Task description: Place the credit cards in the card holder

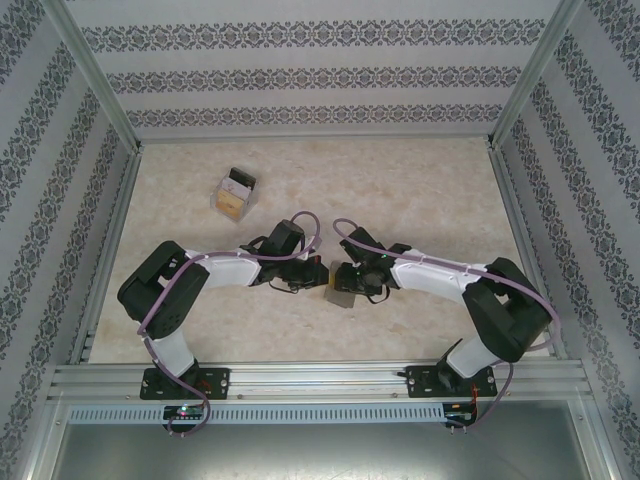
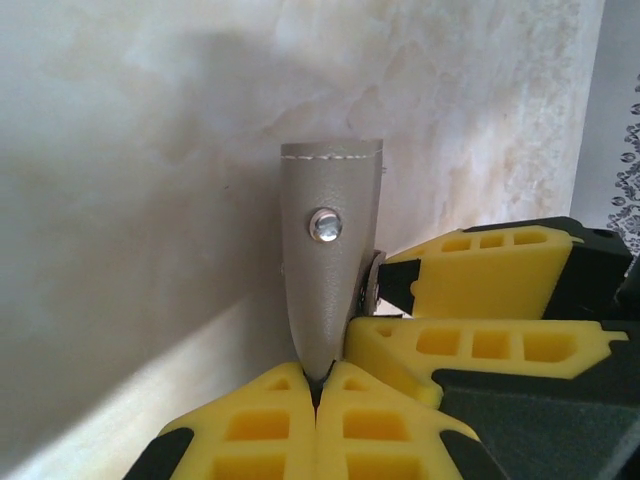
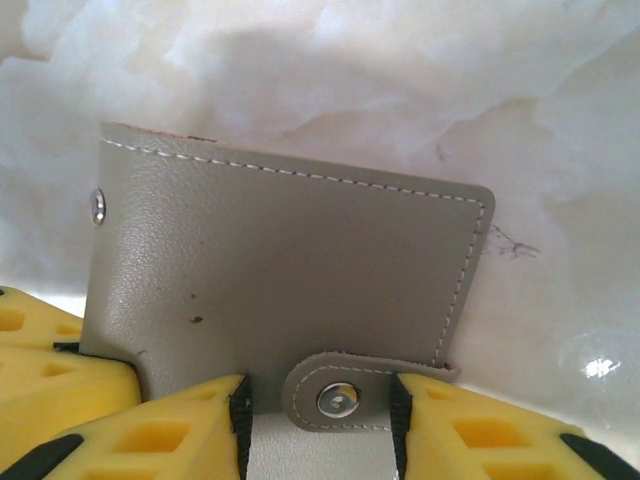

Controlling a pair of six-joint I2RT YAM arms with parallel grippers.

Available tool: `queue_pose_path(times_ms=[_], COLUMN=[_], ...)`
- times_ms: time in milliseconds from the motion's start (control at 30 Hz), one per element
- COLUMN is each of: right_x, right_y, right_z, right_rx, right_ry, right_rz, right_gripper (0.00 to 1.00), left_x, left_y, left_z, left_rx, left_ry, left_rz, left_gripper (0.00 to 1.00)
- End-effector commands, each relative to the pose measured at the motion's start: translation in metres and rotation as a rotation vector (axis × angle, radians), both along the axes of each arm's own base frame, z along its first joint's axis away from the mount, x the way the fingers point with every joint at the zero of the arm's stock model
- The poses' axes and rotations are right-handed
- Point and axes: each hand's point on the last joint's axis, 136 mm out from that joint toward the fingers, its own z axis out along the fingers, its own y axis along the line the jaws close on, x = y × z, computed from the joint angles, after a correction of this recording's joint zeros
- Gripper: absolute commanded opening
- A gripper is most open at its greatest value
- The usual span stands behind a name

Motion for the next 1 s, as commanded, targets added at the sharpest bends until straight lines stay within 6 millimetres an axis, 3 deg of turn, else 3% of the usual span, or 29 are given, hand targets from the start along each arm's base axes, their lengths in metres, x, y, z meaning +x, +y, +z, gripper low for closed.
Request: queue_pose_path(times_ms=[0,133,333,600,767,900,967], right_x=[-0.007,-0.014,-0.016,-0.016,-0.021,-0.018,-0.009], right_y=[-0.032,-0.056,-0.069,-0.069,-0.076,-0.075,-0.073], right_z=[-0.016,-0.020,-0.022,-0.023,-0.023,-0.018,-0.006], right_rx=[-0.186,-0.249,-0.203,-0.205,-0.334,-0.413,-0.418], right_ry=[0.022,0.021,0.034,0.045,0.046,0.002,-0.041], right_rz=[-0.037,-0.072,-0.110,-0.091,-0.012,0.082,0.100], right_gripper=[0.35,0.24,0.15,0.26,0.27,0.28,0.28], left_x=[-0.003,-0.003,-0.007,-0.010,-0.011,-0.011,-0.008], left_y=[-0.008,0.005,0.016,0.020,0.031,0.040,0.054], left_z=[0.019,0.012,0.006,-0.001,-0.009,-0.008,-0.003], left_rx=[-0.045,0.004,0.027,0.042,0.089,0.102,0.145], left_ry=[-0.042,-0.056,-0.060,-0.041,-0.031,-0.035,-0.075], left_rz=[-0.019,0.031,0.069,0.082,0.125,0.176,0.245], left_gripper=[0.00,0.00,0.00,0.00,0.05,0.19,0.26])
